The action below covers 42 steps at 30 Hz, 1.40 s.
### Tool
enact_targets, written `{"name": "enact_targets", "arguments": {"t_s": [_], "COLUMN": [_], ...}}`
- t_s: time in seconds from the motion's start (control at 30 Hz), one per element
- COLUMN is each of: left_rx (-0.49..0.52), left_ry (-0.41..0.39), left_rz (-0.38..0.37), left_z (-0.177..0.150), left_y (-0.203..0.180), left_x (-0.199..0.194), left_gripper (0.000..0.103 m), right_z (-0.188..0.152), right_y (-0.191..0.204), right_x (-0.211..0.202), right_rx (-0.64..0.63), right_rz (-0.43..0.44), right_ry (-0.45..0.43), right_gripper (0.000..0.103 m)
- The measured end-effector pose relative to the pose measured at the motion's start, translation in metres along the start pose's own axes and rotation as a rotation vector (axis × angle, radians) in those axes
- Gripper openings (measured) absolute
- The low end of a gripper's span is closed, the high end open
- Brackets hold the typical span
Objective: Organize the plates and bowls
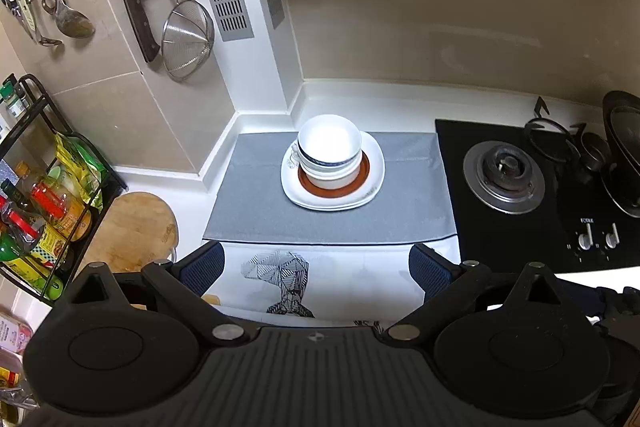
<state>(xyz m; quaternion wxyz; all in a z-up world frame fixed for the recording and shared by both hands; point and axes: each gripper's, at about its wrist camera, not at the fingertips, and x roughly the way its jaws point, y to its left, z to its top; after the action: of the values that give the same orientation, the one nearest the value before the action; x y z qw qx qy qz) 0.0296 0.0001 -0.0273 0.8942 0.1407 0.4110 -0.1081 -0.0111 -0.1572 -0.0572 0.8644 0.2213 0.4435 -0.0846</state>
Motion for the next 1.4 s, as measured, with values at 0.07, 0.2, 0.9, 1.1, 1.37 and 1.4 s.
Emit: {"name": "enact_targets", "arguments": {"t_s": [0.07,0.2,0.9,1.1,1.37,1.4], "left_rx": [0.002,0.002,0.010,0.000,-0.009,-0.008], "left_ry": [0.007,0.004,-0.011,-0.011,-0.010,-0.013], "left_rz": [-0.002,0.010,0.021,0.027,0.028,0.030], "left_z": [-0.002,-0.004,-0.001,-0.001,0.001,0.002], "left_y": [-0.002,-0.007,-0.018,-0.014,-0.011,-0.011], "left_x": [0.000,-0.004,-0.010,-0.009,-0.008,-0.008], "left_gripper": [0.099,0.099,0.099,0.099,0.099,0.100], "right_z": [-0.001,-0.003,0.000,0.002,0.005,0.005], "right_y": [-0.003,-0.008,-0.018,-0.018,-0.015,-0.014], "right_x": [0.000,-0.001,-0.009,-0.007,-0.005,-0.005], "right_rx": [-0.001,-0.001,-0.003,-0.011,-0.015,-0.018], "right_rz": [0.001,0.014,0.027,0.036,0.044,0.046], "right_ry": [0.004,0.005,-0.013,-0.007,0.002,-0.002], "right_gripper": [0.102,0.102,0.102,0.102,0.102,0.102]}}
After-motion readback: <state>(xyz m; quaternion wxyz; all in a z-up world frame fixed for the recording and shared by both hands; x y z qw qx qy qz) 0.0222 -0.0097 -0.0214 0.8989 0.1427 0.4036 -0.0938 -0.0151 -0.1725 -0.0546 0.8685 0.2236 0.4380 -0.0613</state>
